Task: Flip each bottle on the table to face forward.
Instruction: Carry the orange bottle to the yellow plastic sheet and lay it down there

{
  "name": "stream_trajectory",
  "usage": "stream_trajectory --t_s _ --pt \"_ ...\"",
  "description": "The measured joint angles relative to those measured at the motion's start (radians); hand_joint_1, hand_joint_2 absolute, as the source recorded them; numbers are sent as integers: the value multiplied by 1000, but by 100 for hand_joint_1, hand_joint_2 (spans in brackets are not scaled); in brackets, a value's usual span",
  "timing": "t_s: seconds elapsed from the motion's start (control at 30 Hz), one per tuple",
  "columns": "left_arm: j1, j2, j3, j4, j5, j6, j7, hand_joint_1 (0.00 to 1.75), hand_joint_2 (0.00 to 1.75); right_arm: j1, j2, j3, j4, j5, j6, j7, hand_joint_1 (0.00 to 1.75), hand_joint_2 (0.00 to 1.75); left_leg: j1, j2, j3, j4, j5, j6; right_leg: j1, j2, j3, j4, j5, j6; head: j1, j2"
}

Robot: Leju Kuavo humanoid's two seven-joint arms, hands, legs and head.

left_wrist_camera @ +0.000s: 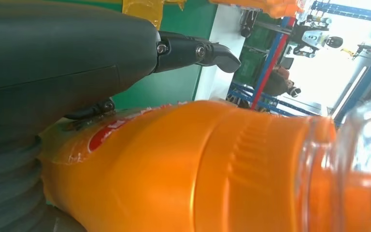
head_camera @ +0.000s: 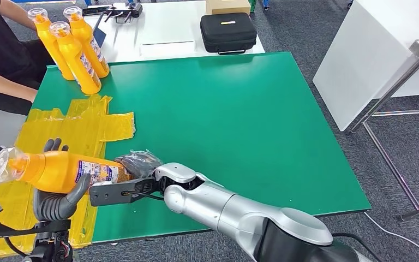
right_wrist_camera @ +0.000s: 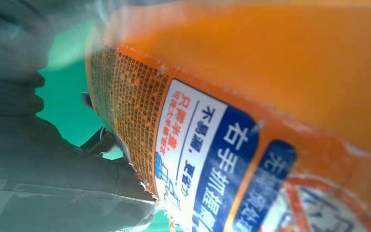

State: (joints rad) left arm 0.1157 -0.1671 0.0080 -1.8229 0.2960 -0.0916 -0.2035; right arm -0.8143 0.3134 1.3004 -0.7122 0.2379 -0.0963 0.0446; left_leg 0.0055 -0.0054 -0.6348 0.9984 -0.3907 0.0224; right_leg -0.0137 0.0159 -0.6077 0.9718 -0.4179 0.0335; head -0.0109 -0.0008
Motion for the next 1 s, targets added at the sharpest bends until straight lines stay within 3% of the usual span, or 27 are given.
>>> stream_trajectory --t_s 0.03,0.17,0.33,0.47,1.0 --pt "0 0 0 0 -3 1 -1 0 175 0 0 0 0 1 0 0 175 175 0 0 0 0 0 0 0 0 0 0 0 0 0 0" --pt "0 0 -1 0 -18 6 -6 0 0 0 1 2 0 2 1 0 175 175 0 0 0 0 0 0 0 0 0 0 0 0 0 0" --pt "-1 0 -13 -1 -115 45 -38 0 0 -4 7 12 8 -4 3 -1 175 175 0 0 0 0 0 0 0 0 0 0 0 0 0 0" --pt "-1 0 -21 -5 -163 64 -49 0 175 -8 13 18 19 -15 4 -6 175 175 0 0 0 0 0 0 0 0 0 0 0 0 0 0" --pt "-1 0 -25 -6 -119 52 -45 0 175 -37 17 54 39 -42 4 -7 175 175 0 0 0 0 0 0 0 0 0 0 0 0 0 0"
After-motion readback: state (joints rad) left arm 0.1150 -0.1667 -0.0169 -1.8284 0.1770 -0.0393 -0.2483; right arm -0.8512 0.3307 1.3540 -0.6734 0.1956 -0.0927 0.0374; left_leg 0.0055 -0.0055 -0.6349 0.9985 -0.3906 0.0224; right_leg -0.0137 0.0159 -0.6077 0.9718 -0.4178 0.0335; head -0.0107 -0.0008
